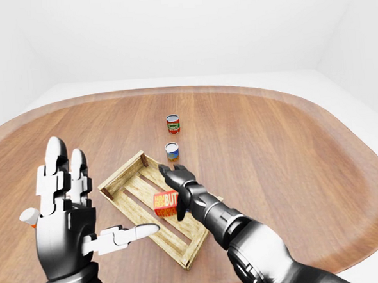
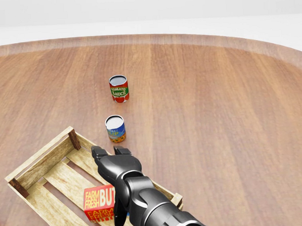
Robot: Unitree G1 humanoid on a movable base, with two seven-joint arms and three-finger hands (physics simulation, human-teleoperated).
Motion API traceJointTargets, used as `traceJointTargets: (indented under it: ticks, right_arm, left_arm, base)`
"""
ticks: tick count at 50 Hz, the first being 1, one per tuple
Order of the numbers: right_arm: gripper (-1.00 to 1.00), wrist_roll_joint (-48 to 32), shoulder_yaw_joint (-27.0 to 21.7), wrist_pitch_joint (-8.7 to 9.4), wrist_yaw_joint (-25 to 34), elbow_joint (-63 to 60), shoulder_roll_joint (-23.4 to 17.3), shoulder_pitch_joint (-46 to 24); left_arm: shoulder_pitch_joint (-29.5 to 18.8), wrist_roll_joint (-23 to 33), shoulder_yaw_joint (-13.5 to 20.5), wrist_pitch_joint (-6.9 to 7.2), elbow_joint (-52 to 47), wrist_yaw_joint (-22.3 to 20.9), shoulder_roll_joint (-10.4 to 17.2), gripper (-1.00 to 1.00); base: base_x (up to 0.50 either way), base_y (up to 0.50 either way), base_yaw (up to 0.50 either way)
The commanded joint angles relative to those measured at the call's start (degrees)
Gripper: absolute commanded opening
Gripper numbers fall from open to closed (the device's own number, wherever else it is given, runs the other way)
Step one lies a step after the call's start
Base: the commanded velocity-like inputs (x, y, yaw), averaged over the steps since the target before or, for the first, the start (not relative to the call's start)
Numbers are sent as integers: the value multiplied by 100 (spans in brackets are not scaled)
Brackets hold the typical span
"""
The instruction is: Pick up the butter and put it in the tray.
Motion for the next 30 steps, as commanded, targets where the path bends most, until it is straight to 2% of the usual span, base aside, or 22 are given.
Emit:
traceJointTargets:
  ticks: [1,22,30]
  right_arm:
    - [100,27,-3,0,-58,-13,3,-7]
    - [100,148,-33,0,-166,-133,-10,-91]
    - [100,274,88,0,-372,-1067,-90,-112]
  left_arm:
    - [17,-44,51,0,-17,-33,-17,100]
    - [37,-42,69,0,-57,-74,-55,100]
    - [60,-45,58,0,-93,-79,-65,100]
  base:
    - [0,0,0]
    - [0,0,0]
    - [0,0,0]
